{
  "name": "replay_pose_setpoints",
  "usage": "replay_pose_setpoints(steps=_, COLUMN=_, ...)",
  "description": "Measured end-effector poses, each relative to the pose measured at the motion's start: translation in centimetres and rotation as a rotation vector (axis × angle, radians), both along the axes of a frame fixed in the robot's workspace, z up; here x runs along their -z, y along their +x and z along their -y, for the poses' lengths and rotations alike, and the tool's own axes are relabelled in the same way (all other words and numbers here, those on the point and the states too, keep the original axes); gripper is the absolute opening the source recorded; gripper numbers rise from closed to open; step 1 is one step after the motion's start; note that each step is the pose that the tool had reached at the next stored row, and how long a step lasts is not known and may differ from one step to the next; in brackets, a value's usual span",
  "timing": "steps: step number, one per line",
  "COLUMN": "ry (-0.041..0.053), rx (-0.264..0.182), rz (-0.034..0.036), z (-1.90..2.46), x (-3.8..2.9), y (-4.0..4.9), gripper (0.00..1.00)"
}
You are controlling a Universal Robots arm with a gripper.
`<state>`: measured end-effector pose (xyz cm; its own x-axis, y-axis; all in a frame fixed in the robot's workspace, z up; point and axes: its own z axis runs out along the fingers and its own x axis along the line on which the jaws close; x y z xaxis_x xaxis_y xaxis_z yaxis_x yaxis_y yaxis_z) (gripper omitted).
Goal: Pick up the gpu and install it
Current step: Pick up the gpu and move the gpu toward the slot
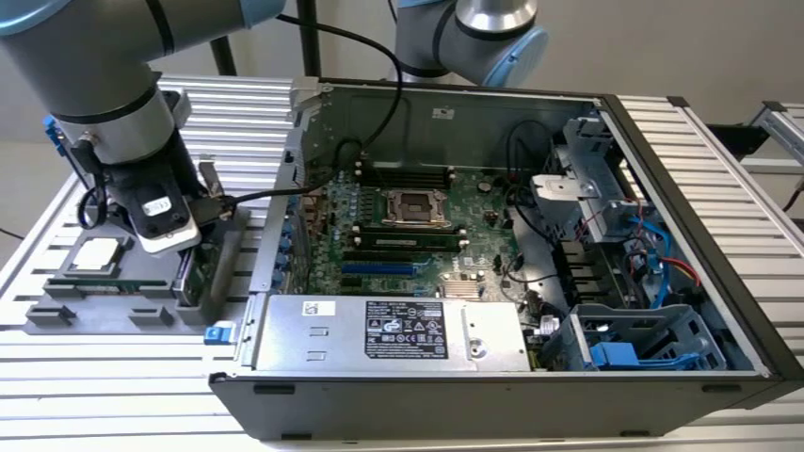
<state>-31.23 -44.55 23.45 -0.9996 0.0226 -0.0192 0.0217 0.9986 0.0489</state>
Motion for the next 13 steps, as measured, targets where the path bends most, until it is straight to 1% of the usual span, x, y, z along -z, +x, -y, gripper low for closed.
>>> replay_pose_setpoints(steps=13, ry=0.0000, rx=0.000, rz=0.0000, z=0.00, x=-1.08, y=0.00, gripper=0.00)
